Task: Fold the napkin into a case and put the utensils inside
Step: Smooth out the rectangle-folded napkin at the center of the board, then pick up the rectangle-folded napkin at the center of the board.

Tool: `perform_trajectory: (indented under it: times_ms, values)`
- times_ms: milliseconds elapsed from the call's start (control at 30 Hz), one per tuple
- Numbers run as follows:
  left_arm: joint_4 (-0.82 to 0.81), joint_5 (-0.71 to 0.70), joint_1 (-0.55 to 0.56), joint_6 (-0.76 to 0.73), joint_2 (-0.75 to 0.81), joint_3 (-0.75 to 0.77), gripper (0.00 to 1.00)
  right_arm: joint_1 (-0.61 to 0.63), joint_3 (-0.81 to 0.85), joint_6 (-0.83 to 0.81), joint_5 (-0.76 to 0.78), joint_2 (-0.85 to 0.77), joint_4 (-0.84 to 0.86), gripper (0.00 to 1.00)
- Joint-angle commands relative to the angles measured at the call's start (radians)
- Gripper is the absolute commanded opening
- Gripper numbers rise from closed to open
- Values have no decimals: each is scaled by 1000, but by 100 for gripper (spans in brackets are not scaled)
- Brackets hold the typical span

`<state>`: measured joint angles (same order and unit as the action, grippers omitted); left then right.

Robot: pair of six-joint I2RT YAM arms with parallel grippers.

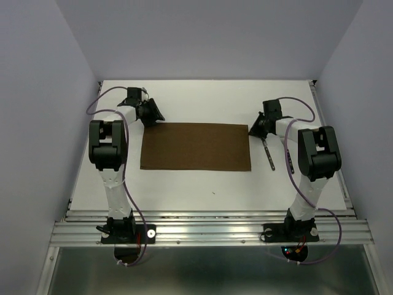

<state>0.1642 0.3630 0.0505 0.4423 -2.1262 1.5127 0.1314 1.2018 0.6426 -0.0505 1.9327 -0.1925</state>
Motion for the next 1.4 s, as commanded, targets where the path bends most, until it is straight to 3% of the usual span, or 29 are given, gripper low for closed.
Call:
perform_trajectory:
  times_ms: [0,367,900,1233,1367]
  values:
    - [35,-41,-29,-40,66,-26,58,-10,-31,-34,43,15,-39,10]
    - [46,-107,-70,-42,78,-68,58,-19,-53,-34,46,9,-38,10]
    - [14,-41,-103,-34,124,-94,58,-19,-56,-72,6,-54,-45,10]
    - [41,-70,-101,-42,311,-101,59,-19,73,-124,96,-276,-206,15]
    - [78,-114,-103,-25,412,-163,59,-19,48,-139,98,-374,-245,17]
